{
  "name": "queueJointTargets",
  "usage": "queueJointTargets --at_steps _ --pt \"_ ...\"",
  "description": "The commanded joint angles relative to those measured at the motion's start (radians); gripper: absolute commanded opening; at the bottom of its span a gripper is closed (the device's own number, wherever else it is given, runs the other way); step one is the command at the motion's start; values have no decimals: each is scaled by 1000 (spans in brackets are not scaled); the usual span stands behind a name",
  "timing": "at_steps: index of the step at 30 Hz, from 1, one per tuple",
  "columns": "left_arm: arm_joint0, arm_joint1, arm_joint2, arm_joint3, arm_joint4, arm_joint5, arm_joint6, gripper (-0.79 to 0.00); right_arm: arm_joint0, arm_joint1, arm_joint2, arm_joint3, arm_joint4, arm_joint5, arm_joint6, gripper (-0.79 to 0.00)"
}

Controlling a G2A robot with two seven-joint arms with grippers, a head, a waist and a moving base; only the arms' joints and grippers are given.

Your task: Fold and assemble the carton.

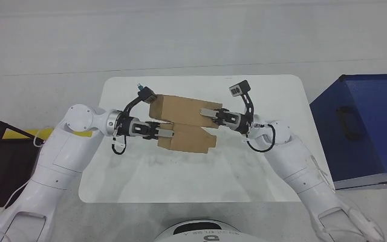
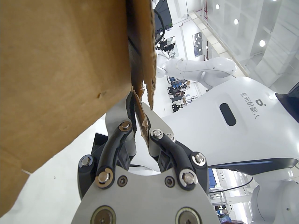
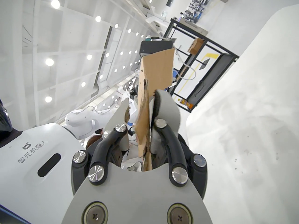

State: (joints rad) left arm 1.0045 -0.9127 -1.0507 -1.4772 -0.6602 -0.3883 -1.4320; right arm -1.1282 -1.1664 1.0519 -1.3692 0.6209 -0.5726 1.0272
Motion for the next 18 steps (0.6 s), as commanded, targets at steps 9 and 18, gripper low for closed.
queueJointTargets --at_steps 9,18 --pt "-36 -6 -10 82 -40 27 -20 0 6 -4 18 17 8 -64 -5 -785" --pt "21 -21 -52 148 -200 -80 80 0 -68 -43 71 -23 -255 -352 -523 -785"
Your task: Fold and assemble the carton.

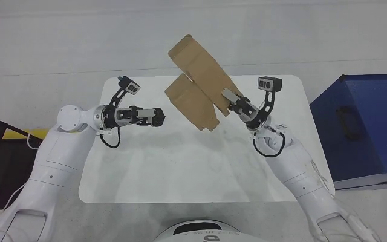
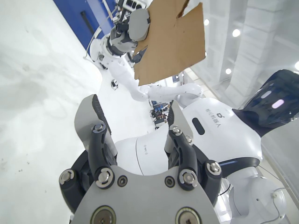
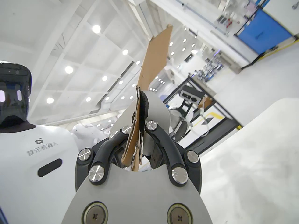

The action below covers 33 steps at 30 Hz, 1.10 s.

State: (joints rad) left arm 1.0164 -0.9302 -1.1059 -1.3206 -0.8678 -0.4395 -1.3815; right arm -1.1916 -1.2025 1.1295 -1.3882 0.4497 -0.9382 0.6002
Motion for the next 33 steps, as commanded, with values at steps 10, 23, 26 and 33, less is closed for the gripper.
queueJointTargets --at_steps 10,23,26,33 --pt "38 -52 75 -33 111 -189 371 0 8 -79 -109 -4 -501 131 -565 -785" --pt "22 -85 88 -58 234 -119 615 -785 33 -112 -146 43 -578 176 -638 -785" --pt "24 -88 83 -61 260 -101 639 -785 33 -113 -141 45 -569 184 -616 -785" --pt "20 -84 48 -54 279 -53 568 -785 30 -101 -122 29 -474 191 -421 0"
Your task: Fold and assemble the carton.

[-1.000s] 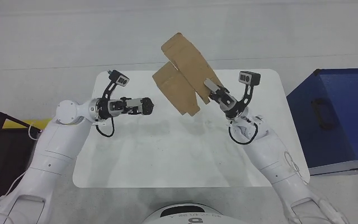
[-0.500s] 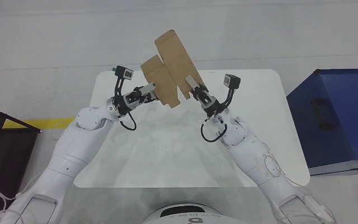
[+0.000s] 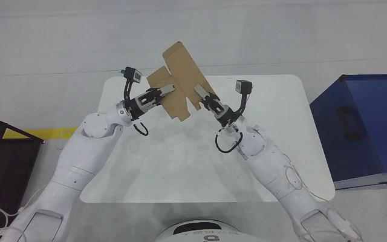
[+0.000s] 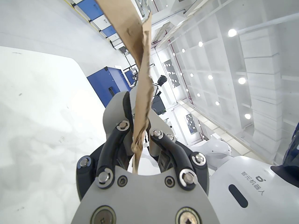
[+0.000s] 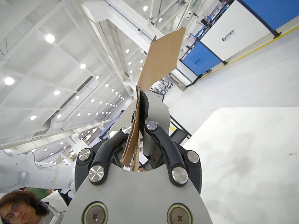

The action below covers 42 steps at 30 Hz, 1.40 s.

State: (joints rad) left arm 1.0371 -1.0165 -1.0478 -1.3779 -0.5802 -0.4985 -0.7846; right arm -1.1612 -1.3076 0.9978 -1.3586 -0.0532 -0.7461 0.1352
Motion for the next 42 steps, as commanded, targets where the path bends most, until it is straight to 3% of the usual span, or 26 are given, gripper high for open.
queueJointTargets --at_steps 1,6,8,9,10,11,12,13,14,15,18,23,30,35,39,42 --pt "-1 5 -21 8 -17 9 -59 -785 -5 8 14 -9 71 -13 97 0" --pt "0 27 -74 18 0 9 -298 -785 -26 54 130 -10 271 -4 392 0" --pt "-2 36 -86 22 38 12 -388 -785 -41 69 198 -8 329 28 413 0" --pt "-14 43 -88 30 74 37 -468 -785 -52 78 225 -22 352 59 454 -145" --pt "-18 47 -93 38 102 35 -484 -785 -54 83 239 -39 380 71 503 -215" --pt "-20 49 -89 39 127 38 -511 -785 -57 85 254 -42 420 72 502 -222" --pt "-27 51 -91 49 158 41 -520 -785 -59 87 264 -45 443 90 516 -222" --pt "-27 51 -90 50 158 38 -528 -785 -58 90 260 -55 429 119 551 -154" --pt "-27 52 -89 49 155 30 -543 -785 -58 92 263 -65 424 134 561 -9" --pt "-25 53 -92 53 148 21 -558 -785 -63 94 272 -85 419 150 561 0" --pt "-14 62 -97 6 121 32 -569 -785 -79 107 301 -159 318 256 583 0" --pt "3 89 -121 -94 102 32 -570 -785 -76 120 311 -184 324 353 715 0" --pt "-24 117 -68 -187 68 75 -613 -785 -11 116 214 -134 387 385 921 -12" --pt "-53 130 -5 -199 61 69 -607 -785 31 110 172 -87 484 371 1025 -18" --pt "-65 147 37 -212 92 46 -584 -785 47 109 169 -63 564 370 1070 -86" --pt "-74 160 70 -222 117 27 -564 -785 53 108 170 -54 581 366 1054 -329"
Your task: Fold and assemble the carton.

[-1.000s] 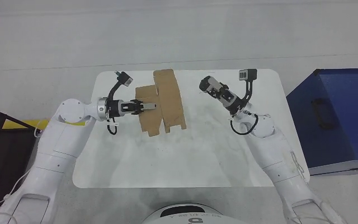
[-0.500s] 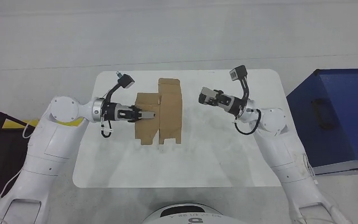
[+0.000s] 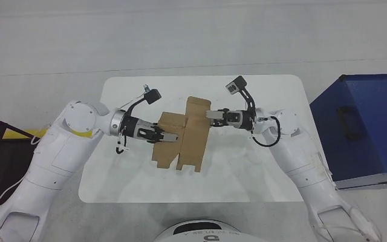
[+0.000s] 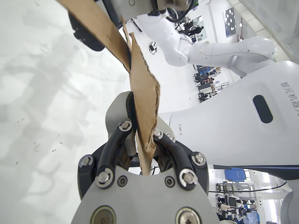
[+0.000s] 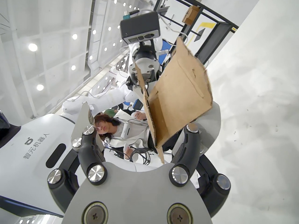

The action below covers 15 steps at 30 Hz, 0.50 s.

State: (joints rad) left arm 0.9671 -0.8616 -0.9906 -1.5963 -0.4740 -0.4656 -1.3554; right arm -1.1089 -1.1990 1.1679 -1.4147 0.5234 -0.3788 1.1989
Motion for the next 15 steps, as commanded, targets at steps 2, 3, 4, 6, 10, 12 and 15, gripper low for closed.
queueJointTargets --at_steps 2,3,4,6,10,12,15 --pt "-10 14 33 -3 26 -25 25 -785 4 -1 -3 6 11 -1 -23 -428" --pt "-14 18 43 -5 25 -31 32 -785 5 -2 -4 8 11 0 -30 -453" --pt "-18 23 51 -6 25 -37 38 -785 6 -2 -6 10 10 0 -36 -468" --pt "-25 33 67 -8 28 -50 50 -785 8 -2 -9 13 5 0 -44 -480" --pt "-37 53 97 -9 26 -71 71 -785 8 -2 -13 12 -15 1 -59 -502" --pt "-45 63 111 -7 21 -80 80 -785 9 -1 -16 9 -26 4 -61 -570" --pt "-56 76 131 -2 10 -96 96 -785 9 0 -21 0 -50 9 -68 -785"
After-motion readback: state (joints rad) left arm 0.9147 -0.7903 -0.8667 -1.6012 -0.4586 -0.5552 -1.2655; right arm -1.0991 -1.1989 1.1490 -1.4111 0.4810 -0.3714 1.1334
